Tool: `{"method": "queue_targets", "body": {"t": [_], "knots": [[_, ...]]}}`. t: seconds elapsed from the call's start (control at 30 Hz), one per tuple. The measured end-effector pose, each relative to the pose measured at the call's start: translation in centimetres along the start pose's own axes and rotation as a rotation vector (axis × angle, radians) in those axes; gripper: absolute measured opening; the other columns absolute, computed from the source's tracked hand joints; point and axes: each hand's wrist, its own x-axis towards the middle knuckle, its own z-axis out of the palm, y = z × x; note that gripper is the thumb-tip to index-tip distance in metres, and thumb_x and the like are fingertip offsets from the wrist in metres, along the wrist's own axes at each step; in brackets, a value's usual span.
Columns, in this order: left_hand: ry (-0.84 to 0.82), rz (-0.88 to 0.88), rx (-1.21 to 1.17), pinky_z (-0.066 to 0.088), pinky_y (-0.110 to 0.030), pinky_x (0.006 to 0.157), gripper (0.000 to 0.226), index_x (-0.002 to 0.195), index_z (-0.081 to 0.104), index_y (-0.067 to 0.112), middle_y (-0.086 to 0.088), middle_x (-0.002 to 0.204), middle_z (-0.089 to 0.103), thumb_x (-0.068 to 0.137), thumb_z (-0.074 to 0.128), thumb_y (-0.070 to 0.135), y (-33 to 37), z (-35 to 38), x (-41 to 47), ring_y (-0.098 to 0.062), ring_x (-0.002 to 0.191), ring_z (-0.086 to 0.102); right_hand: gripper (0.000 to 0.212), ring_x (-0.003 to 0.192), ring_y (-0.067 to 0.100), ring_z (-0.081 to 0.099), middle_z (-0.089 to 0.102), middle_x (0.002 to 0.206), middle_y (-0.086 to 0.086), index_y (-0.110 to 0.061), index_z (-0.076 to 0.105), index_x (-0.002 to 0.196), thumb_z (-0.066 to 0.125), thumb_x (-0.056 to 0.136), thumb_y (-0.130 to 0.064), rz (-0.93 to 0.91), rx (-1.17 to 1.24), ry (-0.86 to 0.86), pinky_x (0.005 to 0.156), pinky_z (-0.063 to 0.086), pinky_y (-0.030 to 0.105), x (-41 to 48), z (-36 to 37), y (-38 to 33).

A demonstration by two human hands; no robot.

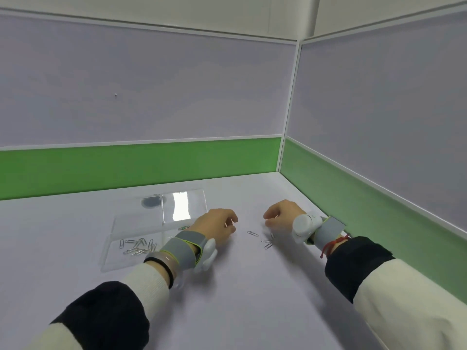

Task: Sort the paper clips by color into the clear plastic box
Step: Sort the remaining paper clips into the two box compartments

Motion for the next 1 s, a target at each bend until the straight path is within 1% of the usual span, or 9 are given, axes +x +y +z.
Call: {"method": "queue_targets", "body": {"t": [0.07,0.13,0.2,0.33,0.43,0.57,0.67,0.8,1.0], "knots": [[-0.082,0.044,0.09,0.044,-0.032,0.096,0.038,0.129,0.052,0.022,0.001,0.126,0.058,0.091,0.05,0.023,1.2,1.1,0.7,-0.02,0.113,0.057,0.026,0.083,0.018,0.06,0.069,0.102,0.007,-0.009,0.07,0.105,0.064,0.08,-0.012,0.023,0.012,-0.032,0.067,0.045,0.018,-0.4,0.0,1.1],[-0.092,0.049,0.141,0.042,-0.032,0.098,0.042,0.133,0.05,0.025,0.001,0.13,0.055,0.091,0.05,0.024,1.9,1.9,1.4,-0.021,0.118,0.055,0.023,0.072,0.013,0.056,0.065,0.09,0.003,-0.01,0.071,0.101,0.066,0.078,-0.013,0.006,0.019,-0.051,0.052,0.042,0.009,-0.6,0.2,1.5],[-0.067,0.044,0.172,0.042,-0.032,0.098,0.04,0.132,0.052,0.025,0.0,0.131,0.055,0.092,0.048,0.023,2.5,2.7,2.2,-0.023,0.119,0.054,0.024,0.075,0.012,0.054,0.061,0.084,-0.001,-0.013,0.072,0.1,0.069,0.077,-0.017,-0.028,-0.034,-0.069,0.053,0.038,0.008,-0.9,0.4,1.8],[-0.016,0.074,0.329,0.044,-0.033,0.088,0.029,0.117,0.063,0.019,-0.005,0.122,0.058,0.093,0.047,0.022,3.6,4.1,3.0,-0.029,0.112,0.057,0.029,0.078,0.012,0.053,0.051,0.07,-0.014,-0.015,0.071,0.104,0.071,0.076,-0.019,-0.108,-0.089,-0.116,0.059,0.038,0.01,-1.1,1.5,2.4],[0.03,0.109,0.416,0.045,-0.034,0.086,0.027,0.112,0.066,0.017,-0.005,0.118,0.06,0.094,0.046,0.019,3.8,4.5,3.3,-0.028,0.11,0.058,0.026,0.079,0.013,0.052,0.048,0.072,-0.014,-0.014,0.072,0.102,0.07,0.078,-0.022,-0.175,-0.144,-0.126,0.071,0.043,0.022,-0.9,1.8,2.4],[0.024,0.116,0.474,0.045,-0.035,0.086,0.025,0.111,0.062,0.011,-0.008,0.118,0.061,0.096,0.045,0.022,3.8,4.7,3.8,-0.028,0.111,0.057,0.017,0.079,0.015,0.054,0.056,0.088,-0.005,-0.013,0.074,0.092,0.067,0.079,-0.021,-0.229,-0.213,-0.105,0.077,0.051,0.032,-0.3,2.1,2.6],[0.011,0.1,0.475,0.045,-0.036,0.086,0.029,0.112,0.06,0.009,-0.01,0.118,0.061,0.097,0.042,0.026,3.7,4.8,3.8,-0.028,0.111,0.055,0.015,0.079,0.019,0.057,0.064,0.098,0.004,-0.009,0.072,0.086,0.064,0.077,-0.016,-0.267,-0.228,-0.119,0.077,0.054,0.035,-0.3,2.3,2.5],[0.014,0.104,0.511,0.045,-0.037,0.084,0.032,0.111,0.06,0.005,-0.012,0.118,0.061,0.097,0.039,0.025,3.9,5.0,3.8,-0.03,0.109,0.057,0.013,0.084,0.026,0.062,0.064,0.099,0.005,-0.009,0.068,0.082,0.062,0.075,-0.018,-0.285,-0.32,-0.117,0.073,0.053,0.035,-0.2,2.4,2.1],[0.037,0.092,0.501,0.042,-0.036,0.077,0.03,0.109,0.057,0.004,-0.012,0.114,0.062,0.097,0.036,0.021,3.7,5.5,3.7,-0.03,0.103,0.06,0.013,0.075,0.022,0.054,0.063,0.097,0.006,-0.007,0.067,0.081,0.059,0.075,-0.015,-0.274,-0.313,-0.099,0.071,0.05,0.035,-0.1,3.0,2.0]]}}
